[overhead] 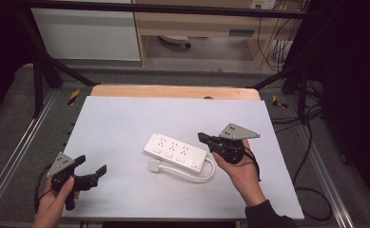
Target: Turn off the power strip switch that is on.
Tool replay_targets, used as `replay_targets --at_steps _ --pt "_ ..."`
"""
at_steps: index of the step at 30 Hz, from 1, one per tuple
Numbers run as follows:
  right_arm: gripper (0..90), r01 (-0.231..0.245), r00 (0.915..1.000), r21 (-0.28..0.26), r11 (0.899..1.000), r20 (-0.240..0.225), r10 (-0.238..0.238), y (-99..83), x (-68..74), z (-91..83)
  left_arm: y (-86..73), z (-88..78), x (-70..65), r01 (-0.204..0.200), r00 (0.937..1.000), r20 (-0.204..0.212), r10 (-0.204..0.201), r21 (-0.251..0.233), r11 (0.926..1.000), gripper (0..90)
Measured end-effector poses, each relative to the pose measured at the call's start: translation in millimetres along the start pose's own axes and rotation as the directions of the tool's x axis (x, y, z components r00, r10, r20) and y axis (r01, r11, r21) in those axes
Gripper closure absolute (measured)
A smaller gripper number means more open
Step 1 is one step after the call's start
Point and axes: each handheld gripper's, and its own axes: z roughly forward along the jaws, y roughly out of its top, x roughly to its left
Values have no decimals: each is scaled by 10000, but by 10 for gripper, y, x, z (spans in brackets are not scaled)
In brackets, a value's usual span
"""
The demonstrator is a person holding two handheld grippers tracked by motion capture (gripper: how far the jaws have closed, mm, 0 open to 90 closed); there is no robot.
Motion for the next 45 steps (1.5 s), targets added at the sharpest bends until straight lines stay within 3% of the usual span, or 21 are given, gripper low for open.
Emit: replay_targets --at_steps 23,40,45 --pt "900 132 9979 504 9986 -634 -100 -10 172 280 -2 -8 13 2 9999 -108 -2 8 10000 59" --pt "900 347 9946 1284 9911 -1020 -216 -93 268 535 8 -5 14 -26 9999 -116 26 -34 10000 59" --pt "900 345 9944 1576 9869 -1044 -181 -163 251 591 25 12 -14 -211 9998 54 211 3 9998 57"
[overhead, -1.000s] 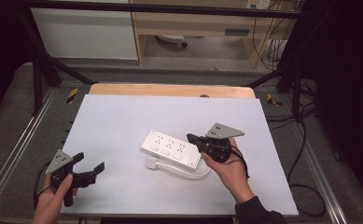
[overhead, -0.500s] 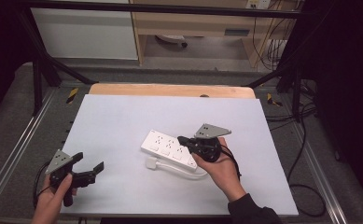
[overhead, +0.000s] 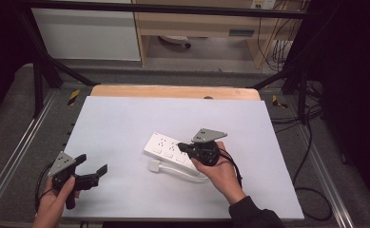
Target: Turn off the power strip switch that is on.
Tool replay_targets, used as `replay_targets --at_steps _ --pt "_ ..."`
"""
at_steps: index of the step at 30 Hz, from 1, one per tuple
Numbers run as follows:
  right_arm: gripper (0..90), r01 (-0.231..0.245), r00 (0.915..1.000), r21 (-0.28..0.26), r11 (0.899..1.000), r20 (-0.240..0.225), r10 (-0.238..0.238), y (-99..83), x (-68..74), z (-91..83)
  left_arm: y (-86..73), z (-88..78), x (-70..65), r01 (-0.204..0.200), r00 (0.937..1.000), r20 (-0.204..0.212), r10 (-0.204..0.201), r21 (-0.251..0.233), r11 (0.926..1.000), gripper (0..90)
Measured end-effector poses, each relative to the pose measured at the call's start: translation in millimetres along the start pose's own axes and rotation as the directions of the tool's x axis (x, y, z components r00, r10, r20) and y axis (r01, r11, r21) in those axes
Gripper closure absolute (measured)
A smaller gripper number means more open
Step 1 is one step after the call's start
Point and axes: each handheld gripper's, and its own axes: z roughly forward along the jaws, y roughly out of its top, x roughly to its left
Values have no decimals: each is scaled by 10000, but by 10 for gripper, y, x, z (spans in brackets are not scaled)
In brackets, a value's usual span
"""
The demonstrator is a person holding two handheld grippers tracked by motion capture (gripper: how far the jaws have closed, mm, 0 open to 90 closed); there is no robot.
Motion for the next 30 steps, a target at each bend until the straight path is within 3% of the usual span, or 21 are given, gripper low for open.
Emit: replay_targets --at_steps 30 --pt "900 -206 9993 975 9950 -291 235 -210 22 217 -3 14 -1 -23 10000 91 23 74 10000 57"
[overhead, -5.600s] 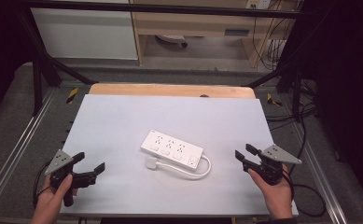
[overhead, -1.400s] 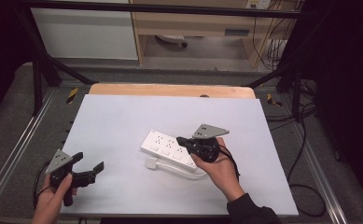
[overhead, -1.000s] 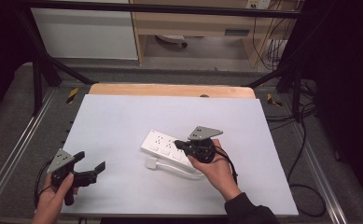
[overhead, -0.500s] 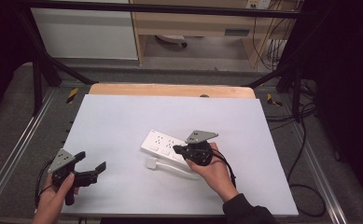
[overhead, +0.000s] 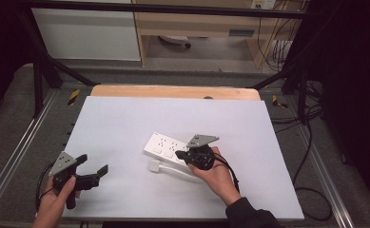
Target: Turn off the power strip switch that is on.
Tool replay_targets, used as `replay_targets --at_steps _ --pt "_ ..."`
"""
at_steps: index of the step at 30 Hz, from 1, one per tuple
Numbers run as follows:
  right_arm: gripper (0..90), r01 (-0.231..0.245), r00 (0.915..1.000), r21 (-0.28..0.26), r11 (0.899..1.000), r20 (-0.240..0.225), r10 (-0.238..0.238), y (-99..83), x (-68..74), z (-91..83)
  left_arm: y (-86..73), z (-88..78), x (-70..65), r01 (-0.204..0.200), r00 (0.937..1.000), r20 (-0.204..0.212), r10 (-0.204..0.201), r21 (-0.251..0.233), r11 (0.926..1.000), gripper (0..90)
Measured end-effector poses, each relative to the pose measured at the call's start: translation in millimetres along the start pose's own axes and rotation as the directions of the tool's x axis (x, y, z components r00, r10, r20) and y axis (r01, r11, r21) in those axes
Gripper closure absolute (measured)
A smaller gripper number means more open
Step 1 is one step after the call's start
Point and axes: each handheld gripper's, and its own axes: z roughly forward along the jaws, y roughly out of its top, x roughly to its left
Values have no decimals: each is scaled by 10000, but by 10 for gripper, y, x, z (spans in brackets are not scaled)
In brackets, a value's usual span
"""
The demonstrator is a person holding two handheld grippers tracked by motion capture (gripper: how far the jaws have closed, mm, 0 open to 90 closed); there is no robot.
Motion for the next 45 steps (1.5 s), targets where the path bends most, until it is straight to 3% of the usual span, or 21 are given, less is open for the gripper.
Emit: replay_targets --at_steps 13,31,45 --pt "900 44 10000 292 9996 -18 -44 -33 3 73 -4 3 -9 -42 10000 -4 42 41 10000 57" --pt "900 120 9992 696 9975 381 -147 -96 -24 243 -6 7 -10 -86 10000 14 86 74 9999 57" --pt "900 101 9986 701 9975 513 -137 -106 -42 264 -6 7 -12 -97 10000 21 97 85 9999 57"
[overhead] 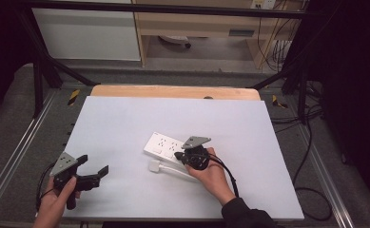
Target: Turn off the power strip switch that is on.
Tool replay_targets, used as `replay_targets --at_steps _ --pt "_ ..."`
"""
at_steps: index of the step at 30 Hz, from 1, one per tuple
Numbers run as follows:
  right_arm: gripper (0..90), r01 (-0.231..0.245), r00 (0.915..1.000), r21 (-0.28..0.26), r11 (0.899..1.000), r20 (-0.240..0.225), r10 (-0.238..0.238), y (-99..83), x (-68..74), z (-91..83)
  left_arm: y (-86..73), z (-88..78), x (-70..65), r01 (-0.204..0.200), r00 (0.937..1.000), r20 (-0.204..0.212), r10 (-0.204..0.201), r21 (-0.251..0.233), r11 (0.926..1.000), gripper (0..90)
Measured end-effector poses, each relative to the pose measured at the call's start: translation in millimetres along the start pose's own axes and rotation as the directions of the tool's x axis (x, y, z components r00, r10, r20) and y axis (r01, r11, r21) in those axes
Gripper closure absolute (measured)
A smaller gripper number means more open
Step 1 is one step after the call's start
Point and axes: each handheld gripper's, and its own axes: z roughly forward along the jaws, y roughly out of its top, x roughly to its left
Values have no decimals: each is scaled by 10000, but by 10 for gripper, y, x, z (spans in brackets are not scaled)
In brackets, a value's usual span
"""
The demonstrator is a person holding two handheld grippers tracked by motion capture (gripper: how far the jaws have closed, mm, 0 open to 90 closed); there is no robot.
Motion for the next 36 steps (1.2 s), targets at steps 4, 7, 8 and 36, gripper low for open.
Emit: replay_targets --at_steps 4,7,8,36 --pt "900 4 10000 -14 10000 22 -4 -3 -2 9 0 0 2 2 10000 11 -2 -3 10000 57" --pt "900 17 10000 -15 10000 49 -17 -6 -6 11 0 0 1 4 10000 16 -4 -9 10000 57" --pt "900 17 10000 -15 10000 49 -17 -6 -6 11 0 0 1 -2 10000 19 2 11 10000 57" --pt "900 2 9999 -89 10000 112 -1 -26 -4 22 -1 0 0 -9 10000 10 9 14 10000 57"
